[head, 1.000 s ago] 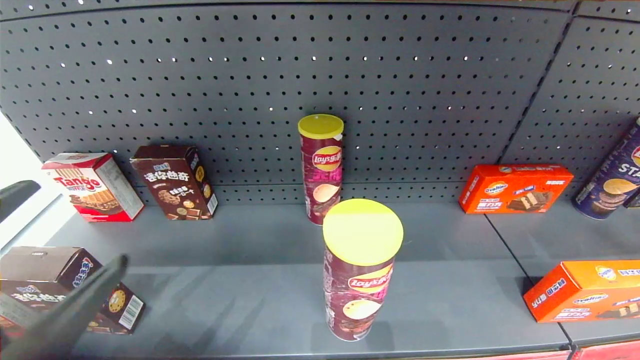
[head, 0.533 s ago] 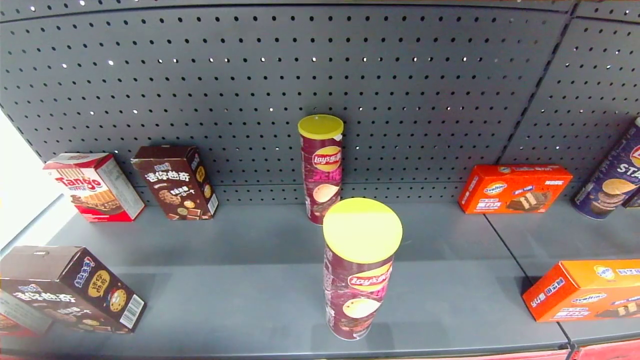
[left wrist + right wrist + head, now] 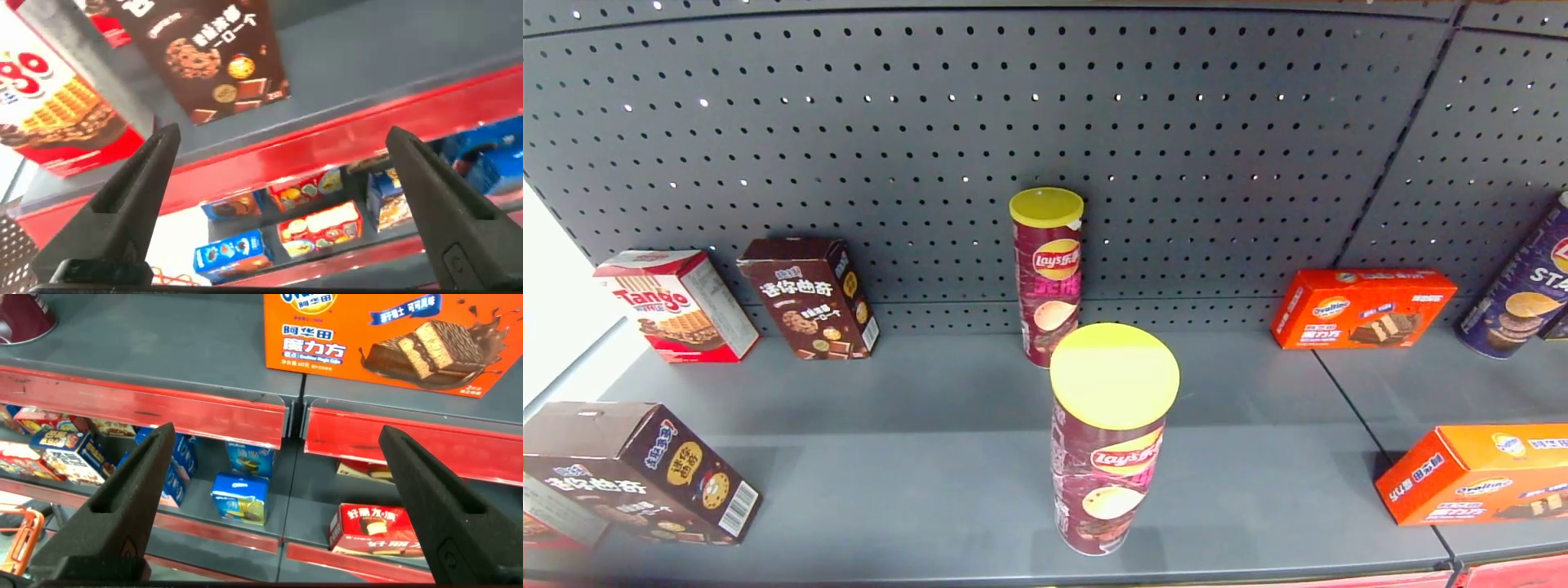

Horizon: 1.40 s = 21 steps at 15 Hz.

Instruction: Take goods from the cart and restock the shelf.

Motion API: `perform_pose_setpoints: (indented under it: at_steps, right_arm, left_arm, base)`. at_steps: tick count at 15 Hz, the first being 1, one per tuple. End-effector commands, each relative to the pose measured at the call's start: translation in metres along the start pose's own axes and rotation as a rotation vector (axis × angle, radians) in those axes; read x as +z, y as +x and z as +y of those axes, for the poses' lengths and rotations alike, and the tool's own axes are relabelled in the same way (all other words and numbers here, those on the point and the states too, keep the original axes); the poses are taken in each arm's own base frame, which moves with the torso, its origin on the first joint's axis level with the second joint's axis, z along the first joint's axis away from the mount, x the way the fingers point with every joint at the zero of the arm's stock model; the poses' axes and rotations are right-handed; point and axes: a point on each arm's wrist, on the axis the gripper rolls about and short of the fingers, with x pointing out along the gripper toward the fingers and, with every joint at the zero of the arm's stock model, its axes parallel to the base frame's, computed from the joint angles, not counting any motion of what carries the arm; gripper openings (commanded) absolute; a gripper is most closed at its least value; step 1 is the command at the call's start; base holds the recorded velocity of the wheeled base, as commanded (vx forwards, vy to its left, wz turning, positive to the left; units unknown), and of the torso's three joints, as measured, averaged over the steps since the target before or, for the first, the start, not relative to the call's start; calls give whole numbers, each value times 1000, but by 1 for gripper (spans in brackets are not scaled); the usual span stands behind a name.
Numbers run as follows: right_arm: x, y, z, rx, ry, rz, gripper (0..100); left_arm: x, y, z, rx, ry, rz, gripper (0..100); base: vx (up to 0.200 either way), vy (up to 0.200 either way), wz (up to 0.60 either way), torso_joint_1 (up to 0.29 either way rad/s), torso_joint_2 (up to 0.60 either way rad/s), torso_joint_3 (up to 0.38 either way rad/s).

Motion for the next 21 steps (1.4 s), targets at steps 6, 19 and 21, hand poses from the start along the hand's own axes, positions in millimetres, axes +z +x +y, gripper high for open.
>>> perform_pose_setpoints:
  at_steps: [6, 19, 21]
  right_arm:
    - [0, 0, 0, 1, 0, 1, 100]
    - [0, 0, 0, 1, 1, 1, 100]
    - [0, 0, 0, 1, 1, 2, 100]
  left_arm:
    - [-1, -8, -2, 93, -20, -79, 100]
    - [-6, -7, -4, 20, -199, -40, 100]
    - [-6, -7, -4, 43, -201, -40, 100]
  base:
    - [0, 0, 0, 0, 0, 0]
    - [0, 0, 0, 0, 0, 0]
    - [0, 0, 0, 0, 0, 0]
